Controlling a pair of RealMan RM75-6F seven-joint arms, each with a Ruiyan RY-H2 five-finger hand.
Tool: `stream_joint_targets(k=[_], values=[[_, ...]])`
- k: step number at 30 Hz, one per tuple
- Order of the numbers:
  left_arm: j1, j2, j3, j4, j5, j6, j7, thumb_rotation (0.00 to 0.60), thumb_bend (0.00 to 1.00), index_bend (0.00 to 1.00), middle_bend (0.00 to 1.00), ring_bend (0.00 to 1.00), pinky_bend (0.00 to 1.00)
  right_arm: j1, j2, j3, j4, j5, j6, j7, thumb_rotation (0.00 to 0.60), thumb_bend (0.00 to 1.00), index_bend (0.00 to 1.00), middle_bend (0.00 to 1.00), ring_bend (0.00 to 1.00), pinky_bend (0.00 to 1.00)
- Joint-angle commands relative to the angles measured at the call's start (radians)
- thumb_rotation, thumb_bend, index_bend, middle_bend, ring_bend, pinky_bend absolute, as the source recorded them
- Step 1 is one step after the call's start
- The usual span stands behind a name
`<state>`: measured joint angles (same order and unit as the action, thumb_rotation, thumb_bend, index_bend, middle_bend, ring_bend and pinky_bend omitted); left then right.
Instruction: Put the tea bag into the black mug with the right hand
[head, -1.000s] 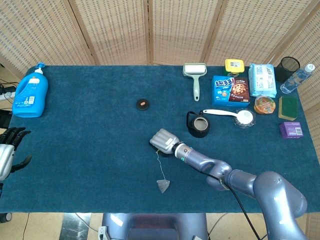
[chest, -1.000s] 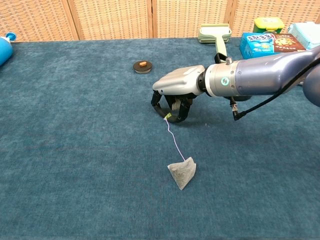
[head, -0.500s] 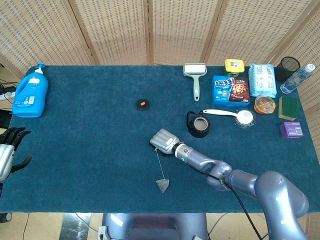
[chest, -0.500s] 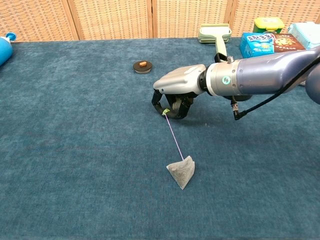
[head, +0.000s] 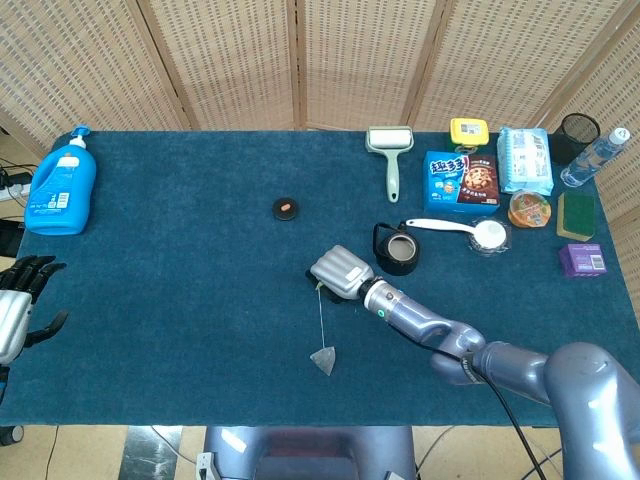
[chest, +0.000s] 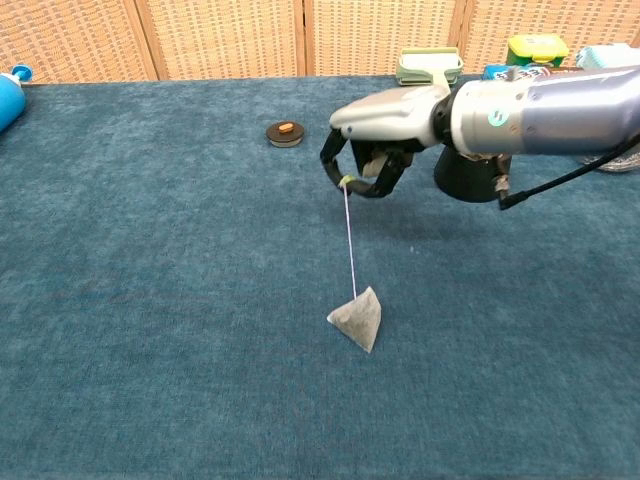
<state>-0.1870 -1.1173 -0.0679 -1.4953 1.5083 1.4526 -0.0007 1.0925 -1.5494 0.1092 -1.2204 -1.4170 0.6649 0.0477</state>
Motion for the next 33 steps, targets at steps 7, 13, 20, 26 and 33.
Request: stream_joint_targets(k=[7, 13, 20, 26, 33], values=[[0.0, -0.004, 0.008, -0.018, 0.014, 0.002, 0.008, 0.6, 0.31, 0.21, 0.18, 0.13, 0.23, -0.099, 0.17, 0.037, -0.18, 0.047, 0.125, -0.003, 0.6, 0.69, 0.57, 1.0, 1.0, 1.0], [-0.003, -0.001, 0.007, -0.037, 0.022, 0.005, 0.021, 0.6, 0.31, 0.21, 0.18, 0.13, 0.23, -0.137, 0.259, 0.071, -0.258, 0.07, 0.166, 0.035, 0.6, 0.69, 0.57, 1.0, 1.0, 1.0], [-0.006, 0.001, 0.006, -0.046, 0.02, 0.0, 0.031, 0.6, 0.31, 0.21, 0.18, 0.13, 0.23, -0.141, 0.317, 0.107, -0.287, 0.098, 0.146, 0.098, 0.6, 0.69, 0.57, 1.0, 1.0, 1.0], [-0.005, 0.005, 0.002, -0.052, 0.017, 0.004, 0.035, 0.6, 0.31, 0.21, 0.18, 0.13, 0.23, -0.142, 0.351, 0.155, -0.278, 0.13, 0.128, 0.205, 0.6, 0.69, 0.58, 1.0, 1.0, 1.0], [-0.008, 0.004, 0.002, -0.049, 0.016, -0.001, 0.032, 0.6, 0.31, 0.21, 0.18, 0.13, 0.23, -0.15, 0.397, 0.188, -0.27, 0.156, 0.108, 0.279, 0.6, 0.69, 0.58, 1.0, 1.0, 1.0]])
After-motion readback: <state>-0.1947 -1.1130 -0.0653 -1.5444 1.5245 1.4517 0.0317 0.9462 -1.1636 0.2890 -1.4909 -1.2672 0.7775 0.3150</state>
